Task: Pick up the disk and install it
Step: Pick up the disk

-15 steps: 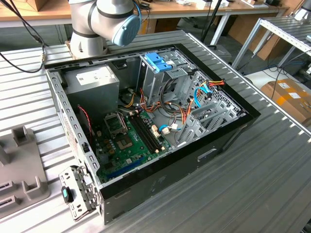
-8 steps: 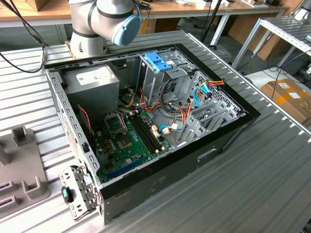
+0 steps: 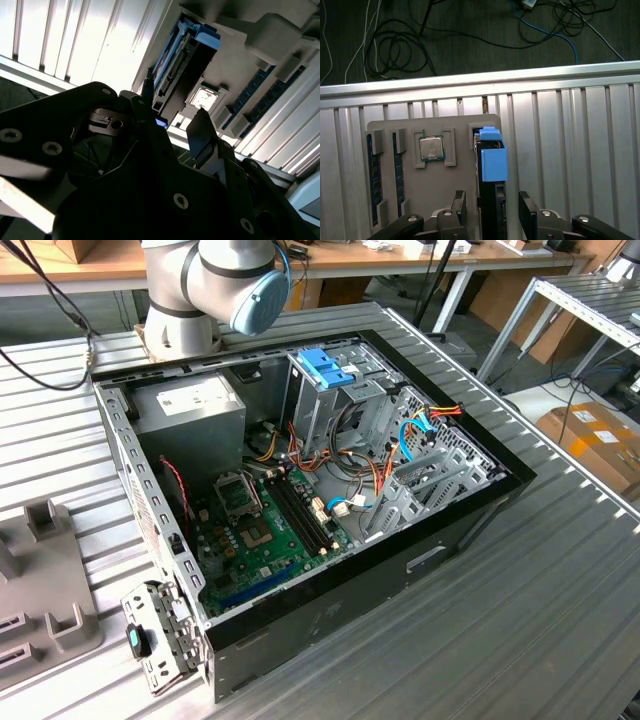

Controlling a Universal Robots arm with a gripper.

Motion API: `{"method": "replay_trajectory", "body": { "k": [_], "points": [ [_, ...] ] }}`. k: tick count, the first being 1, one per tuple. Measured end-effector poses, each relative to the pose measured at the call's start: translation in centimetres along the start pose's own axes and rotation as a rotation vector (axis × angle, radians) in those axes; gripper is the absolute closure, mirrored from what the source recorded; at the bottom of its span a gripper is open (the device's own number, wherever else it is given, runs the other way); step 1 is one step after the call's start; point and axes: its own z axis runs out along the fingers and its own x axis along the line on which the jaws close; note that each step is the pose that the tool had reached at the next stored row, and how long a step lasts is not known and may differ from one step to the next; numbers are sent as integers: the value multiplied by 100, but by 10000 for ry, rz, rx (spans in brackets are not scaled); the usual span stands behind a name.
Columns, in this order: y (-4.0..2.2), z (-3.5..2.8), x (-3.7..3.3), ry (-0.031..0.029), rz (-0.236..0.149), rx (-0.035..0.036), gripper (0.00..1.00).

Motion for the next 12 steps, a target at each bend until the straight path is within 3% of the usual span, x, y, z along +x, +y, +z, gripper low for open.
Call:
{"method": "replay_trajectory", "body": {
  "k": [8, 12],
  "points": [
    [10, 43, -29, 2, 1, -3, 46],
    [16, 74, -74, 1, 0, -1, 46]
  ]
}}
